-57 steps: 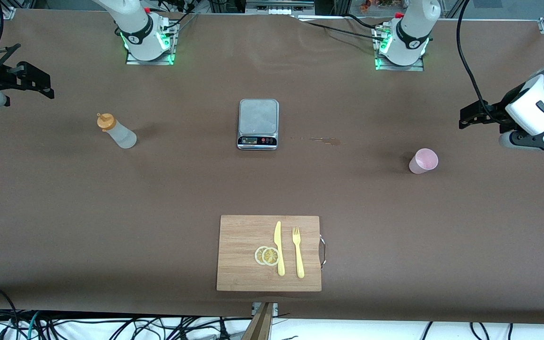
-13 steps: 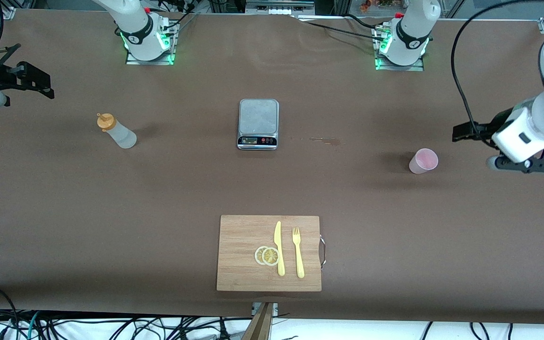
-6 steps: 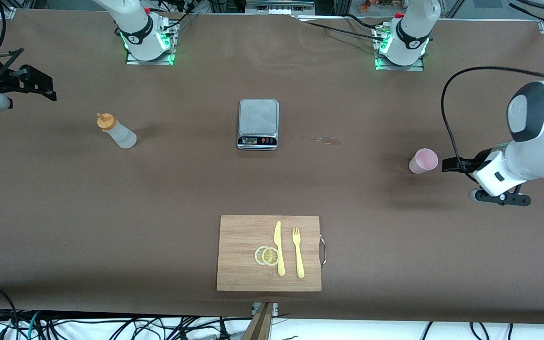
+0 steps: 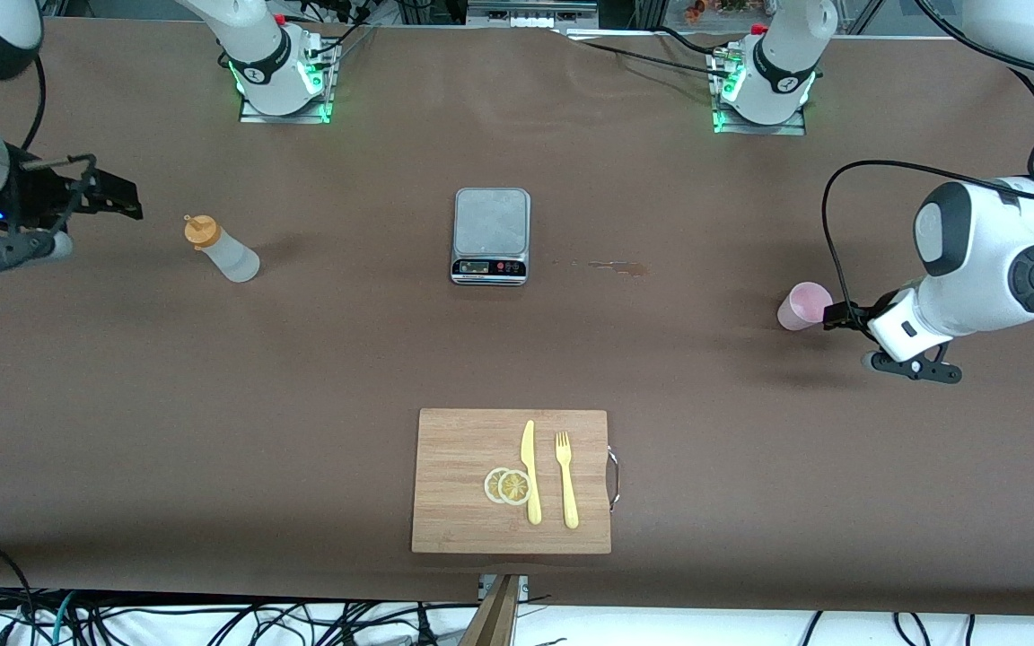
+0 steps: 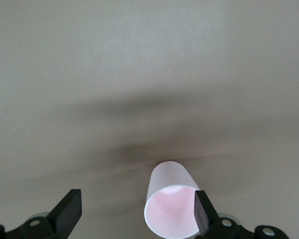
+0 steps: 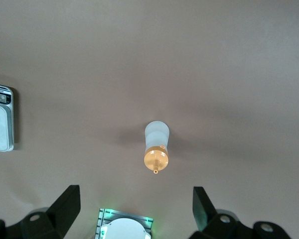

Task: Add sauce to pink cup with both arms
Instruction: 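Lower the left gripper onto the pink cup while the right gripper approaches the bottle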

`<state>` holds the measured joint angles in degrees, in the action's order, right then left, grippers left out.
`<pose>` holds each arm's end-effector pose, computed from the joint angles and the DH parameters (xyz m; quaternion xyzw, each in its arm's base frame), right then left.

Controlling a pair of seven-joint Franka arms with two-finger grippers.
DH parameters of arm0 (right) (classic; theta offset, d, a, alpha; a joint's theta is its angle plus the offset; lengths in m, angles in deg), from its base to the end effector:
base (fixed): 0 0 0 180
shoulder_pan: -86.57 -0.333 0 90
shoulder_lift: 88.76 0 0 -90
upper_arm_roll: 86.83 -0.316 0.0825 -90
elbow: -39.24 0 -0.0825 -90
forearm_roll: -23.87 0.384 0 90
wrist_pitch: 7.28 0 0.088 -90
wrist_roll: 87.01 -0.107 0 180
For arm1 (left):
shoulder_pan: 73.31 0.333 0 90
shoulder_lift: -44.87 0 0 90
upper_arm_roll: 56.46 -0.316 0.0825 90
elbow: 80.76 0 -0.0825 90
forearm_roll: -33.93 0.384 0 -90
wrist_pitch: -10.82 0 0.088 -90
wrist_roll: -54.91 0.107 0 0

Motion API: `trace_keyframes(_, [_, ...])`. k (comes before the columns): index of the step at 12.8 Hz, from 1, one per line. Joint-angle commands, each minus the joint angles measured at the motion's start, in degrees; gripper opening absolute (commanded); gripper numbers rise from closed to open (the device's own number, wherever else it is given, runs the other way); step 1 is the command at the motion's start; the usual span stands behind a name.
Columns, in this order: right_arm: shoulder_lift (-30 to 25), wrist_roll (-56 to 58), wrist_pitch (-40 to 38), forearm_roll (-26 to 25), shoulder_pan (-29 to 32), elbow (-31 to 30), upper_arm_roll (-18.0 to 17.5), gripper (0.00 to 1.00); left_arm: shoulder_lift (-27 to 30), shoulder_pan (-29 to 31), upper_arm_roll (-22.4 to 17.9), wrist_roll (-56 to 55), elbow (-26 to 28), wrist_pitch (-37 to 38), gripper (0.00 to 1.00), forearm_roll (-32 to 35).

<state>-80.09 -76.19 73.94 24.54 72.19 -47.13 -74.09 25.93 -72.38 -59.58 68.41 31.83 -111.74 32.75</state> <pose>0.5775 0.0269 0.5584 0.9871 0.1072 -0.1189 0.0013 0.5917 0.0400 0.2931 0.9940 -0.0767 -0.0771 0.0112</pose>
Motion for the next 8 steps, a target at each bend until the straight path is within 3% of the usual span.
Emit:
trace_keyframes(1, [3.89, 0.16, -2.03, 1.43, 0.66, 1.9, -0.25, 1.0, 3.39, 0.13, -0.49, 1.45, 6.67, -4.34, 0.99, 0.39])
trace_keyframes(5, [3.46, 7.96, -2.47, 2.23, 0.75, 1.9, 0.01, 1.0, 5.41, -0.05, -1.1, 1.45, 13.86, -11.37, 0.99, 0.31])
trace_keyframes(8, [1.96, 28.83, -3.09, 3.11, 1.01, 1.38, 2.64, 1.0, 5.41, -0.22, -1.45, 1.45, 15.64, -13.41, 0.98, -1.09])
